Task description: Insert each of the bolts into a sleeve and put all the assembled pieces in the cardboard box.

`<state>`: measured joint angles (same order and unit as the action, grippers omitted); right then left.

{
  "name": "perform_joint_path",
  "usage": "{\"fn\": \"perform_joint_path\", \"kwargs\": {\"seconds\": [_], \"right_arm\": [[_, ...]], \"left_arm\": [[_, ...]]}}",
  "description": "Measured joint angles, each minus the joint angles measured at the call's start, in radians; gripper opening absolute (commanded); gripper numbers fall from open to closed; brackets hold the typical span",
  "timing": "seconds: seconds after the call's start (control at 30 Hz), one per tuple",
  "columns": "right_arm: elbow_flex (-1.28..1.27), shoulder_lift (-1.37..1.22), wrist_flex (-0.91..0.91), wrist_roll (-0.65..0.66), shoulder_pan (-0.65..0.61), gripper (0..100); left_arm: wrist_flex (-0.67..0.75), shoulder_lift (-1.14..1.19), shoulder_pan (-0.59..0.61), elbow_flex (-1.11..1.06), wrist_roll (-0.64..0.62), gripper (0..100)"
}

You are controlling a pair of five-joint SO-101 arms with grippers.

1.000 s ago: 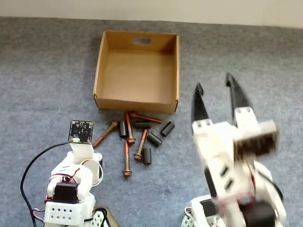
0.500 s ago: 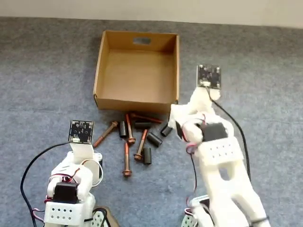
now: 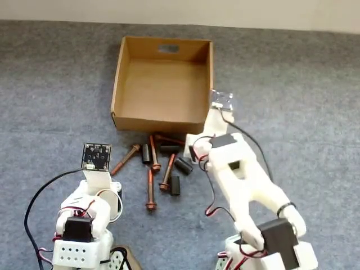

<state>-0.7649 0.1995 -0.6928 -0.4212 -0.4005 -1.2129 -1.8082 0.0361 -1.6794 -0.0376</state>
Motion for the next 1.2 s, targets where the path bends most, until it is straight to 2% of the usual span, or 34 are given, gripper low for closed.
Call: {"fn": "perform_joint_path", "kwargs": {"seconds": [0.5,0.57,0.67,0.73,1.03,1.2], "right_arm": [[0.002,-0.186,0.155,0.000,-0.003,20.6],[0.002,-0.193,0.155,0.000,-0.003,15.4],[0.000,-0.193,0.127,0.000,0.003,0.5],[0.002,-0.186,0.087,0.000,0.005,2.0],[-0.064,-0.005,-0.015,0.005,0.020,0.6],[-0.178,0.175,-0.015,0.147,0.025,0.9]], "left_arm": [[0.000,0.000,0.000,0.000,0.000,1],[0.000,0.000,0.000,0.000,0.000,1],[0.000,0.000,0.000,0.000,0.000,1],[0.000,0.000,0.000,0.000,0.000,1],[0.000,0.000,0.000,0.000,0.000,1],[0.000,0.000,0.000,0.000,0.000,1]]}}
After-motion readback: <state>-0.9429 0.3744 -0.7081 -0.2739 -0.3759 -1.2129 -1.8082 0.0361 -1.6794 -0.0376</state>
